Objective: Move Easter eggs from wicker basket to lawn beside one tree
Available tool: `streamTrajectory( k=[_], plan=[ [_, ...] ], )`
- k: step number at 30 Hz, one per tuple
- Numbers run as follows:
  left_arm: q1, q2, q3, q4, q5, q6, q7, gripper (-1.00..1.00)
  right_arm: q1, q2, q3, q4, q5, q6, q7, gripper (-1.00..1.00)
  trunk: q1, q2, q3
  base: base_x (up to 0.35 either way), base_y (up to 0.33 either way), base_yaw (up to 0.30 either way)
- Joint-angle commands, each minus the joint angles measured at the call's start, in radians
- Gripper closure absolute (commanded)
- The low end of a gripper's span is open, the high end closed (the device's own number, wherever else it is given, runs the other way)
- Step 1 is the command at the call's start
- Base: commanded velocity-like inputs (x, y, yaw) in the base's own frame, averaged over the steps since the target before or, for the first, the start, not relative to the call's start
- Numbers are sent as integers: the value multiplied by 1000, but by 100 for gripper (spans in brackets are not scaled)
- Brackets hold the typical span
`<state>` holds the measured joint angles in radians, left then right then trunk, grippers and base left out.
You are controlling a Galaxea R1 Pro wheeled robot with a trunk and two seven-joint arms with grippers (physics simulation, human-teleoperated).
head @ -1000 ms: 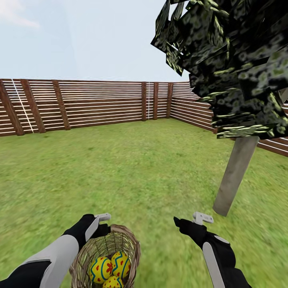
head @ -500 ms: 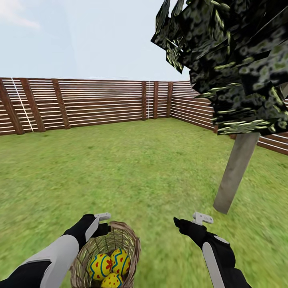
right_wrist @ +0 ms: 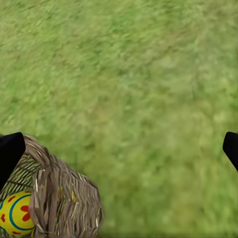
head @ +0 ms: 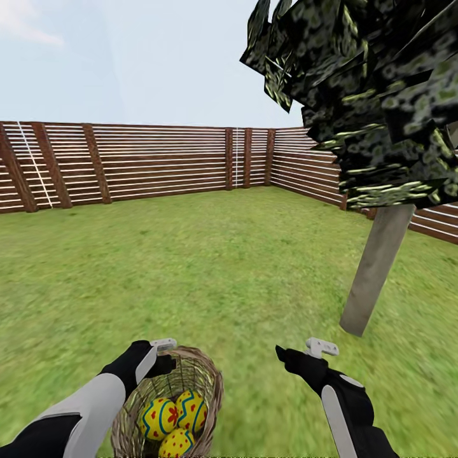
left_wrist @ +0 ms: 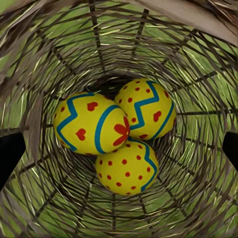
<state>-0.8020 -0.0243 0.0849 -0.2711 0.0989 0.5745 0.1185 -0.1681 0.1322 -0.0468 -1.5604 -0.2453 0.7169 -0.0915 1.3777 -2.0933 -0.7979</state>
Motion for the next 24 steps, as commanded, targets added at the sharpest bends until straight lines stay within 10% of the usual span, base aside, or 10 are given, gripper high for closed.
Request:
streamTrajectory(
  k=[1, 24],
  plan=[
    [0, -1, 7, -2, 10, 7, 8, -100, -1, 1, 0, -1, -11, 4, -9, -100, 4, -8, -4, 0, 0, 0],
    [0, 1, 9, -1, 9, 18, 3, -100, -1, 1, 1, 0, -11, 4, -8, -100, 92, -169, -76, 0, 0, 0]
  ],
)
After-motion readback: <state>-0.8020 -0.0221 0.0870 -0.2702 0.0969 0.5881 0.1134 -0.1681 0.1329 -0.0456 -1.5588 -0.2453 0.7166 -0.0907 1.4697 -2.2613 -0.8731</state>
